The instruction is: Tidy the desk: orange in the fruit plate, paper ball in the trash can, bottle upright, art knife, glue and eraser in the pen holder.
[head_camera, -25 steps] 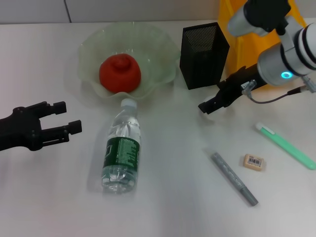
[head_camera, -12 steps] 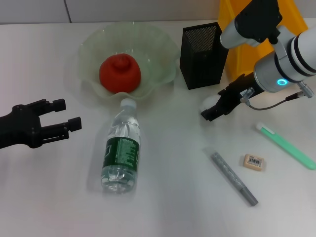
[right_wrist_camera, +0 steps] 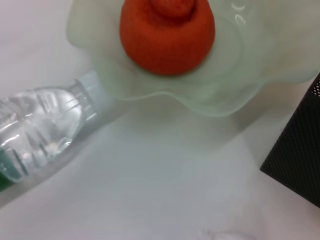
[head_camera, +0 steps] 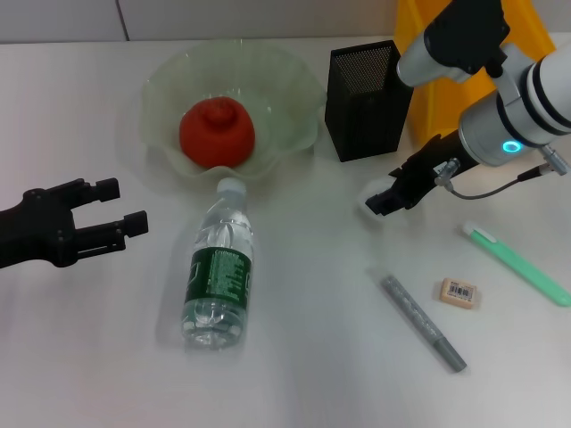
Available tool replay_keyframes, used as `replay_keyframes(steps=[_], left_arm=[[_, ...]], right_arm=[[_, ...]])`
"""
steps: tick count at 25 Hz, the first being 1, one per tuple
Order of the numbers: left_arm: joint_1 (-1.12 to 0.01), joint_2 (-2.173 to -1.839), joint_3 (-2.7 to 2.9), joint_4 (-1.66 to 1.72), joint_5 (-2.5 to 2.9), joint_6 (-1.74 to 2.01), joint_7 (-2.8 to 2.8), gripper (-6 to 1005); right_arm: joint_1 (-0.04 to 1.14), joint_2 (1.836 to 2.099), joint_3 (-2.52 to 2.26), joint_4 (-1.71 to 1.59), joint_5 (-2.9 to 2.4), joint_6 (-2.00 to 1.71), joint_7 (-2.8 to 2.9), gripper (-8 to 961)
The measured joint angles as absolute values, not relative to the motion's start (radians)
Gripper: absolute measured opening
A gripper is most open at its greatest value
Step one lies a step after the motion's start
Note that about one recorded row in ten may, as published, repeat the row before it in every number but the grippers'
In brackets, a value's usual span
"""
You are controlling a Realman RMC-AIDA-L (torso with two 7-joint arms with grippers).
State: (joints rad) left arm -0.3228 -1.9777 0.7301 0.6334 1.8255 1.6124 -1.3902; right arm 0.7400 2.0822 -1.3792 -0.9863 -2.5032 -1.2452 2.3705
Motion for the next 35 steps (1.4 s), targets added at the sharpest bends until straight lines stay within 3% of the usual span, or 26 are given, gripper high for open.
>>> replay_keyframes(steps=[4,17,35], left_arm=[[-0.322,-1.977,0.714,0.633,1.826,1.618,-1.391,825],[-0.329,-1.977,0.694,0.642,1.825,1.623,-1.383,824],[-0.338,-1.985,0.684,0.637,1.829,1.621,-1.379,823]], right_arm=[[0.711,2.081,-1.355,-1.084,-2.5,-1.305,2.371,514],[0.624,2.078,-1.047,-1.582,-2.618,-1.512,2.44,514],[0.651,2.081,-1.068,-1.277,-2.705,-1.198,2.45,545]])
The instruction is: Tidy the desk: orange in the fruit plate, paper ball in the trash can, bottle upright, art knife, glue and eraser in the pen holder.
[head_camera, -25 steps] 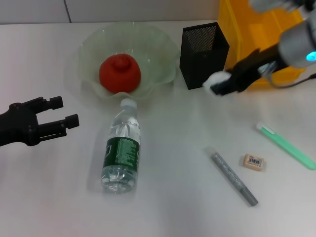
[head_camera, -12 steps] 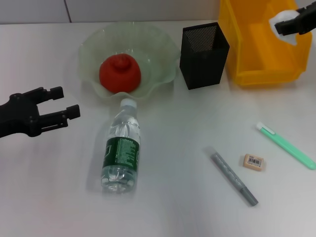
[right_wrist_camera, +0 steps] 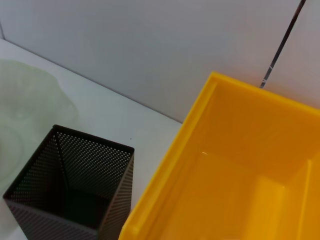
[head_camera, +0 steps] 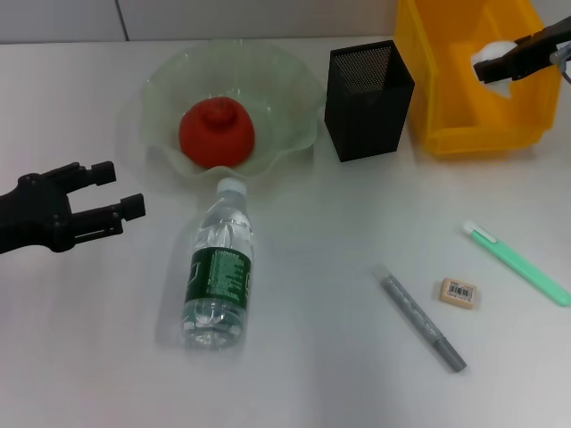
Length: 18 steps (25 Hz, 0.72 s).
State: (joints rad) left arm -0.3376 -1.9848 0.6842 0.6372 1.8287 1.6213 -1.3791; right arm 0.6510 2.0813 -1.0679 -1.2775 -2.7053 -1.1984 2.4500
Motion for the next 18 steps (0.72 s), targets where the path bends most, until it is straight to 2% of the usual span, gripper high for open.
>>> replay_keyframes(steps=[2,4,9,15,18], left_arm=[[-0.336,-1.986,0.685,0.641,1.83,1.618,-1.382,823],[-0.336,-1.986,0.685,0.643,1.83,1.617,-1.383,823],[-0.334,-1.982,0.684,0.646,1.832,1.62,-1.415,823],[-0.331,-1.978,0.685,0.666,1.834,1.621,-1.476,823],[-0.319,-1.986,0.7,0.824,1.879,1.665,-1.679,822]], right_arm=[[0.642,2.083,-1.068,-1.281,-2.697,-1.187,2.449,548],[0.636,2.084,-1.068,-1.283,-2.685,-1.184,2.446,745],[0.552,2.079,-1.059,-1.345,-2.476,-1.213,2.334,798],[0.427,2.078,-1.048,-1.363,-2.184,-1.332,2.092,797],[0.361,2.078,-1.04,-1.294,-2.041,-1.422,1.895,796]])
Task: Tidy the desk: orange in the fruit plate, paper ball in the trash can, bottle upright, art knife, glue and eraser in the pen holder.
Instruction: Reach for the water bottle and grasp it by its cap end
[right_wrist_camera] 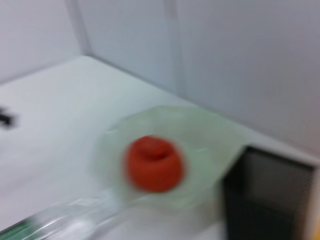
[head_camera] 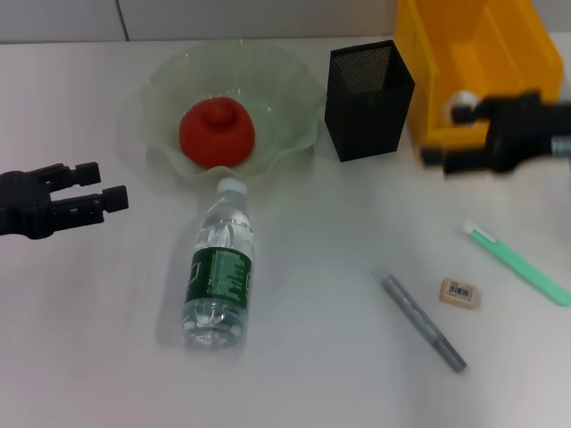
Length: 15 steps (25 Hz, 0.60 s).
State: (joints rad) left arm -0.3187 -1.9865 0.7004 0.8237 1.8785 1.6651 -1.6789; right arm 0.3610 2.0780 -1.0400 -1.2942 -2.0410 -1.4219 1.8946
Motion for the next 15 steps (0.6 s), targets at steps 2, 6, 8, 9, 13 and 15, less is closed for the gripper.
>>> replay_keyframes(steps=[2,6,8,9,13,15], left_arm=[[-0.324,-1.996,0.704,0.884,1.91,1.684,-1.75,822],[-0.36,-2.048,0.755,1.092,2.045,1.696,-2.023,822],[-0.388,-2.064,0.788,1.151,2.09,1.691,-2.13,822],[-0.41,-2.068,0.816,1.169,2.109,1.683,-2.209,822],[-0.489,-2.066,0.935,1.157,2.152,1.602,-2.411,822],[-0.53,-2.066,0.992,1.131,2.219,1.544,-2.497,822]], right_arm=[[0.338,2.078,-1.036,-1.205,-1.976,-1.465,1.772,796],[0.334,2.079,-0.99,-0.996,-1.916,-1.543,1.537,795],[0.347,2.078,-0.955,-0.924,-1.917,-1.557,1.471,795],[0.351,2.078,-0.939,-0.899,-1.917,-1.559,1.45,795],[0.356,2.074,-0.88,-0.819,-1.918,-1.566,1.355,795],[0.353,2.072,-0.871,-0.808,-1.917,-1.566,1.333,795]])
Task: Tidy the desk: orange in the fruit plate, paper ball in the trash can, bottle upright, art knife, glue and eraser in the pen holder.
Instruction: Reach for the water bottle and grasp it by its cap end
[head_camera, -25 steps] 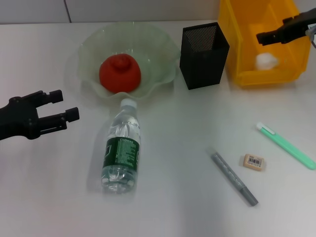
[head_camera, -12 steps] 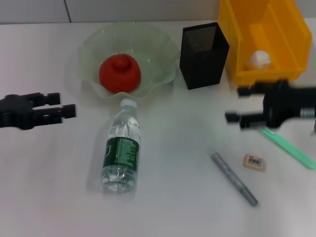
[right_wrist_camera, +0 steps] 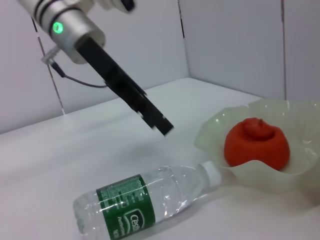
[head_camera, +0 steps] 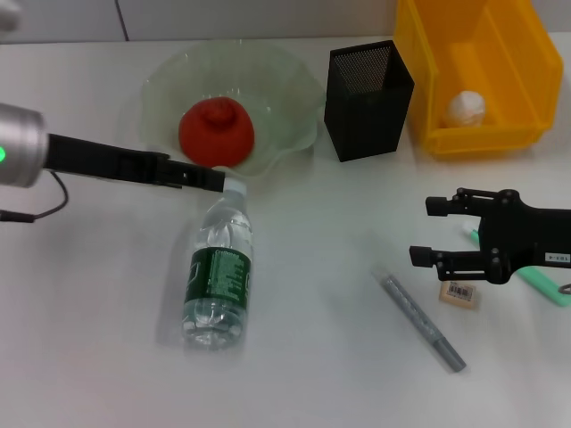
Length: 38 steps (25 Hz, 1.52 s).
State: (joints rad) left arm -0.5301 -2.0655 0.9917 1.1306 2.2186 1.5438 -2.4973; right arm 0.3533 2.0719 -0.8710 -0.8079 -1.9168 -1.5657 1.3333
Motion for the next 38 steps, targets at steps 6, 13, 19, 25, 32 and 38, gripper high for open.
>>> replay_keyframes(steps=[6,13,19,25,32,38], left_arm=[[-0.637,-2.069,1.013,0.999,2.336,1.472,-2.611,821],[-0.676,-2.07,1.017,0.929,2.349,1.401,-2.644,821],[-0.698,-2.069,1.026,0.872,2.365,1.338,-2.647,821],[-0.712,-2.07,1.046,0.846,2.388,1.295,-2.653,820],[-0.72,-2.075,1.168,0.845,2.386,1.232,-2.704,820],[-0.72,-2.079,1.245,0.845,2.38,1.201,-2.718,820]], right_arm=[[0.339,2.075,-0.819,-0.783,-1.912,-1.569,1.265,795],[0.342,2.074,-0.806,-0.726,-1.911,-1.573,1.217,795],[0.338,2.074,-0.791,-0.723,-1.91,-1.593,1.209,796],[0.337,2.072,-0.781,-0.723,-1.91,-1.607,1.206,796],[0.339,2.073,-0.754,-0.722,-1.908,-1.633,1.204,796],[0.339,2.072,-0.747,-0.721,-1.908,-1.635,1.203,796]])
